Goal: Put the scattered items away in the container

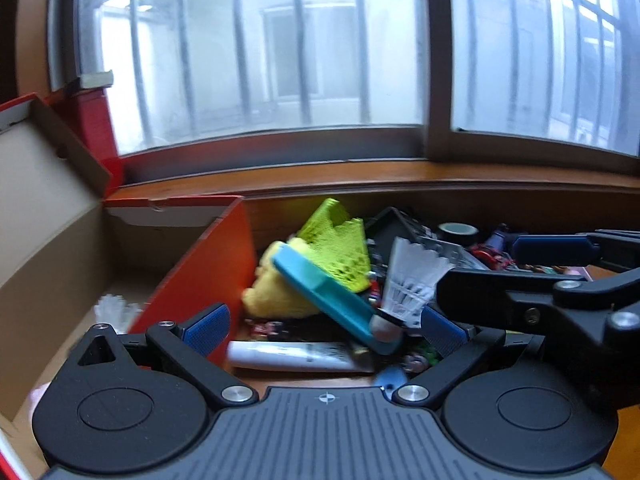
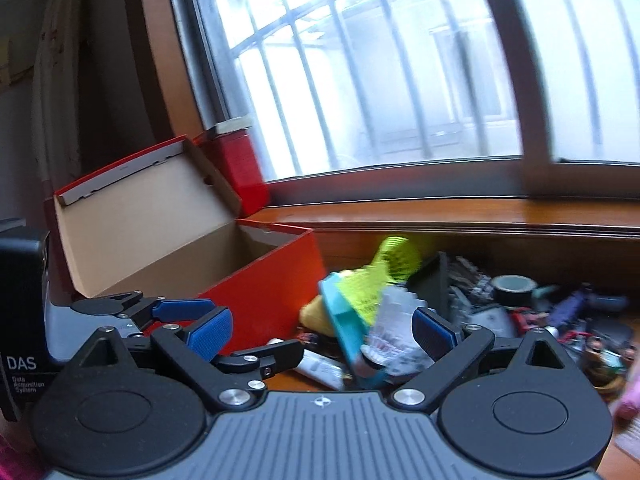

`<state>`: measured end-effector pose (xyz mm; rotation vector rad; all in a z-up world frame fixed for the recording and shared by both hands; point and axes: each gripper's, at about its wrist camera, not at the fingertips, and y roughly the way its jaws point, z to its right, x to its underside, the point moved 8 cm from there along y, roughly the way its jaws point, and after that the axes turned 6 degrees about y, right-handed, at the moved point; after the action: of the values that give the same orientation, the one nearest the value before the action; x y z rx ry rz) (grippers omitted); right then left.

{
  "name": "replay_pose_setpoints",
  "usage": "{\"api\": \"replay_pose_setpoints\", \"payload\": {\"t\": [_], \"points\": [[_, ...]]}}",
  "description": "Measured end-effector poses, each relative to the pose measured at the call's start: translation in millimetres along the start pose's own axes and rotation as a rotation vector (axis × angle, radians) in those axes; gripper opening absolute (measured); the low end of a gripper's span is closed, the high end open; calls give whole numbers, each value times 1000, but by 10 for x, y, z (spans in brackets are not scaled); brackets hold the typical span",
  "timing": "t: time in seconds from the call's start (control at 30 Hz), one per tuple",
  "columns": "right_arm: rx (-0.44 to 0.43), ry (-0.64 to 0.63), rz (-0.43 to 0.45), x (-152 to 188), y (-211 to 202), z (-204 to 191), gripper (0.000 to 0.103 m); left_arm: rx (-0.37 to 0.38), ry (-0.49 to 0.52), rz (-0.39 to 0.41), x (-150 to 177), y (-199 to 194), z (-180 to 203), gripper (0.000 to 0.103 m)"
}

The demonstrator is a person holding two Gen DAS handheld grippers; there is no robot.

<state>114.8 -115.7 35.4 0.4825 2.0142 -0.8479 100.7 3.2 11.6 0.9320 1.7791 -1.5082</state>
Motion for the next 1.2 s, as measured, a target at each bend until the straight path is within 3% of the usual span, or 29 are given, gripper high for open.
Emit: {"api": "replay_pose_setpoints", "payload": {"t": [0.27,0.53,0.97,1.2], "points": [[102,54,-12,151,-223,480,97,37,19,-53,83,191,258,103],[198,19,-26,263,-311,879,93,61,31,-101,167,334,436,103],[180,125,-94,45,9,1475,78,55,29,-105,80,509,578,103],[186,118,-114,-60,291,1620,69,33,37,-115,36,647,564,103]]}}
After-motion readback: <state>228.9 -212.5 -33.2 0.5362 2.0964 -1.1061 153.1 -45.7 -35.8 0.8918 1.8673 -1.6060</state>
